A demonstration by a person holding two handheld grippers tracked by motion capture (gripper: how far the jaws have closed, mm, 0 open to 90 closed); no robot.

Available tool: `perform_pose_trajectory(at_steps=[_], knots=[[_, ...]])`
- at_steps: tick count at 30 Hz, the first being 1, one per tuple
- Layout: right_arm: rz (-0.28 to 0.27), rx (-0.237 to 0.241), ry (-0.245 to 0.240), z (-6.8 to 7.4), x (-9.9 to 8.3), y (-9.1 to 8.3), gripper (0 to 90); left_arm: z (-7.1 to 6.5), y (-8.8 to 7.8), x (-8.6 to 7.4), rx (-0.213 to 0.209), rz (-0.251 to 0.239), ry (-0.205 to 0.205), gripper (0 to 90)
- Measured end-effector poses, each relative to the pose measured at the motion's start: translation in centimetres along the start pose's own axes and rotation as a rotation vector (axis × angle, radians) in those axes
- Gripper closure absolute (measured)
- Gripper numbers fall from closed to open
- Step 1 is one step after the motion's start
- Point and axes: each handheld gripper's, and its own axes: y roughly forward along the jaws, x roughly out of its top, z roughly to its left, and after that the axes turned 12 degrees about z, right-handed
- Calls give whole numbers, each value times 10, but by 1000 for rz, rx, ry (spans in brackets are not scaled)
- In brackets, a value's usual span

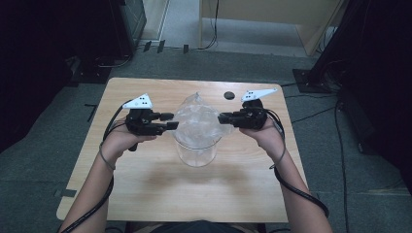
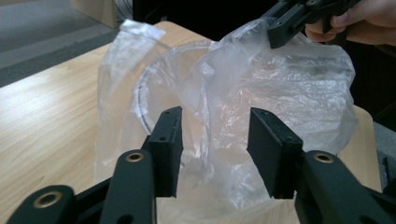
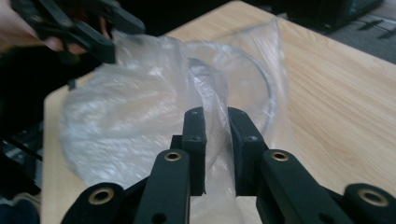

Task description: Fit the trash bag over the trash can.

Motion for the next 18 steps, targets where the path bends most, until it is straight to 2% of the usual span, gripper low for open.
perform_pose_trajectory(at_steps=[4,8,12,15,18], knots=[[-19,-2,-22,5,3,-5,803,-1,4,1,15,-21,3,612],[-43,10,-57,12,6,-9,799,-5,3,3,26,-44,22,732],[-45,7,-76,16,6,-13,790,-8,-3,5,23,-71,20,813],[-49,9,-71,16,4,-15,790,-11,-6,3,3,-95,-5,840],[-52,20,-69,18,2,-18,781,-16,-7,2,3,-93,7,846]])
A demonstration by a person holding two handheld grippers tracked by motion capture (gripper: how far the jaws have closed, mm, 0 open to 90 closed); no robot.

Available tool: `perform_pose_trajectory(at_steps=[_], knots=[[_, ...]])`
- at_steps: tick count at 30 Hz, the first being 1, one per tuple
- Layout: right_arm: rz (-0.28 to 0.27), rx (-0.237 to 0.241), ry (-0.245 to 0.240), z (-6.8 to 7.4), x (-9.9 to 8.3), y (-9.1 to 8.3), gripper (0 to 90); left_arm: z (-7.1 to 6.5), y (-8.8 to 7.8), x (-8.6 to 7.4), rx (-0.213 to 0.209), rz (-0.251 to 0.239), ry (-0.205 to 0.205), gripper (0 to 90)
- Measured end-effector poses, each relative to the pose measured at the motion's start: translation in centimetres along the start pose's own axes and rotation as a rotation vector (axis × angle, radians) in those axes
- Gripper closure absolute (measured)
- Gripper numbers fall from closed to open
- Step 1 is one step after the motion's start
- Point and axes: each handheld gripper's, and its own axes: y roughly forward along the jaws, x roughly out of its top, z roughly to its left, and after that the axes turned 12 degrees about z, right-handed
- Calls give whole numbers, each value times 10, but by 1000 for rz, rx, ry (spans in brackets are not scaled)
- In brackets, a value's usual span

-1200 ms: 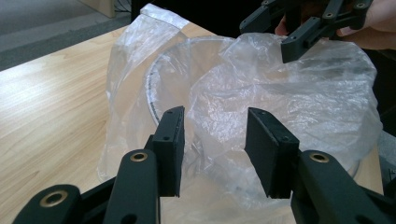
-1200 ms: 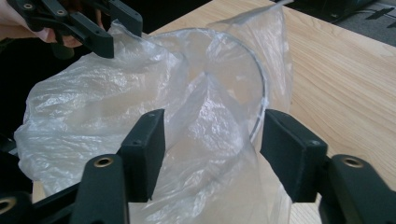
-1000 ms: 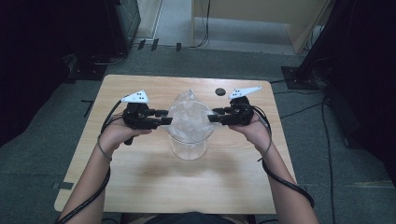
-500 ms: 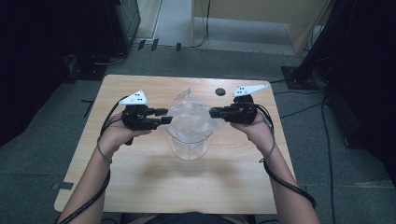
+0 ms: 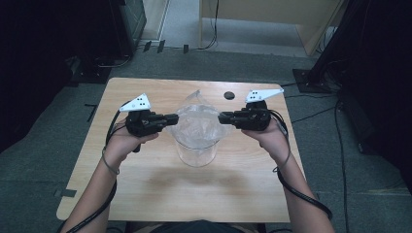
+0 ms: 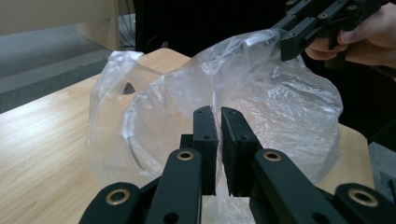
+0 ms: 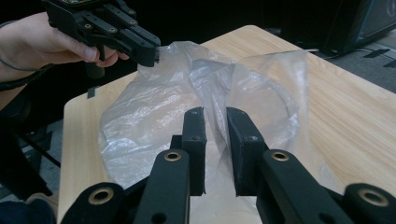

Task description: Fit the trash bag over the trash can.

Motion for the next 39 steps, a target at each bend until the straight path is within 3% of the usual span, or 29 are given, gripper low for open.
perform_pose_trajectory(at_steps=[7,12,20,27,31,39], knots=[[20,23,-10,5,-4,-5,765,-9,-4,0,-31,-16,-1,866],[24,24,-30,11,-10,-8,804,-17,-7,-2,-41,-5,15,882],[57,17,-50,18,-18,-3,788,-22,-8,-10,-77,16,1,883],[24,64,-16,16,-16,-1,627,-27,-5,-8,-119,2,5,881],[-3,37,-24,15,-10,2,530,-29,-1,-5,-122,6,16,881],[-9,33,-14,10,2,18,466,-30,3,-5,-121,19,22,879]])
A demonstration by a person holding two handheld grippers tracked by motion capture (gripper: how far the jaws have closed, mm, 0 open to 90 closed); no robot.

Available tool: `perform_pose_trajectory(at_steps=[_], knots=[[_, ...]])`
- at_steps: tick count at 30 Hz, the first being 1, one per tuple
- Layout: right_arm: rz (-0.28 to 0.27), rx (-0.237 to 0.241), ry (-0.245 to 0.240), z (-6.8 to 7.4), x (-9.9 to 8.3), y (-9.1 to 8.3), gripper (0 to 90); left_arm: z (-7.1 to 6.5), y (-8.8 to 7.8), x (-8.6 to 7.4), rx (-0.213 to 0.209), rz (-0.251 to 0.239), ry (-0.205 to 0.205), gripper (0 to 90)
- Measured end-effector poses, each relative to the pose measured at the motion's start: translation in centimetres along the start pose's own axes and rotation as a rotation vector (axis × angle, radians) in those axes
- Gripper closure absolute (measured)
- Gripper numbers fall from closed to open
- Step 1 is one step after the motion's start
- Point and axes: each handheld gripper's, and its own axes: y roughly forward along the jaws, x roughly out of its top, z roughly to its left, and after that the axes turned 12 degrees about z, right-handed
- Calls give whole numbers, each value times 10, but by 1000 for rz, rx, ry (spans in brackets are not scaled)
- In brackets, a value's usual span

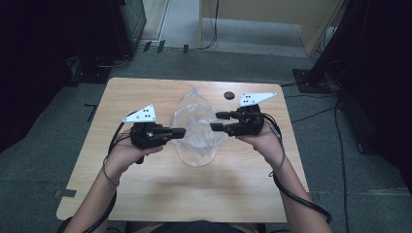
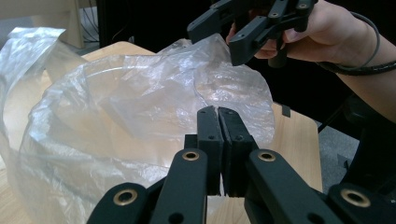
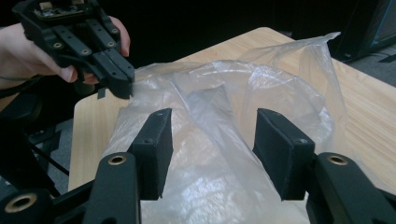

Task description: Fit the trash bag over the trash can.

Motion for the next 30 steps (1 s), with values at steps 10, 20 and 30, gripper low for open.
perform_pose_trajectory(at_steps=[10,20,30], knots=[[9,-25,-11,-3,14,15,369,1,-1,0,3,-2,-3,880],[103,-11,42,-7,5,24,830,5,-1,4,61,5,1,725],[74,18,24,1,8,19,880,10,6,15,138,-35,8,494]])
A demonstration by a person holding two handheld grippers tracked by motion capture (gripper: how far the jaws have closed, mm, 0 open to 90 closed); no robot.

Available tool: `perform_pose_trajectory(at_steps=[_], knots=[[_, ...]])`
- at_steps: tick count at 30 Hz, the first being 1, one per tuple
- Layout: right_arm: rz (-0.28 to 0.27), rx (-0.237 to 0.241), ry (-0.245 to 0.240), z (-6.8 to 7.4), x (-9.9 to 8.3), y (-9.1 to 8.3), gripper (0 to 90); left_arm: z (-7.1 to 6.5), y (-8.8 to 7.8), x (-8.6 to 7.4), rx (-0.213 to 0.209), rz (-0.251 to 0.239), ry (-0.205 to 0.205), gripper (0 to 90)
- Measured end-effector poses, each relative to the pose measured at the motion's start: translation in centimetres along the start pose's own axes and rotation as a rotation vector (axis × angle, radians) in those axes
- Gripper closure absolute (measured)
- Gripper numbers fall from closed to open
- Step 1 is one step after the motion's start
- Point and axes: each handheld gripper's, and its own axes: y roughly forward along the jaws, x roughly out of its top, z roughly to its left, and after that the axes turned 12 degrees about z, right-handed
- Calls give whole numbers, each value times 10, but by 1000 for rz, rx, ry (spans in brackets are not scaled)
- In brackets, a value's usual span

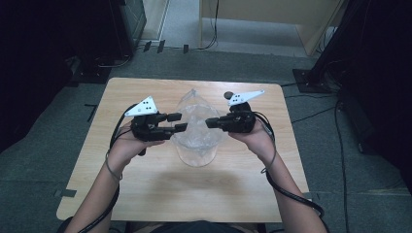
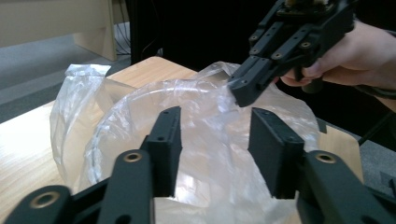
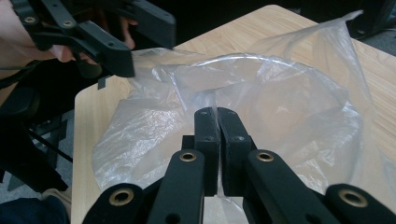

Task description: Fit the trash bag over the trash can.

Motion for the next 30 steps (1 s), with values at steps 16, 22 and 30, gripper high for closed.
perform_pose_trajectory(at_steps=[16,22,30], knots=[[-57,-15,-56,10,-2,-13,883,-4,7,-2,-23,49,-2,874],[-39,0,-76,20,-14,-20,884,-17,-5,-5,-49,28,33,884],[5,39,-106,31,-31,-24,883,-34,-2,-22,-136,73,59,879]])
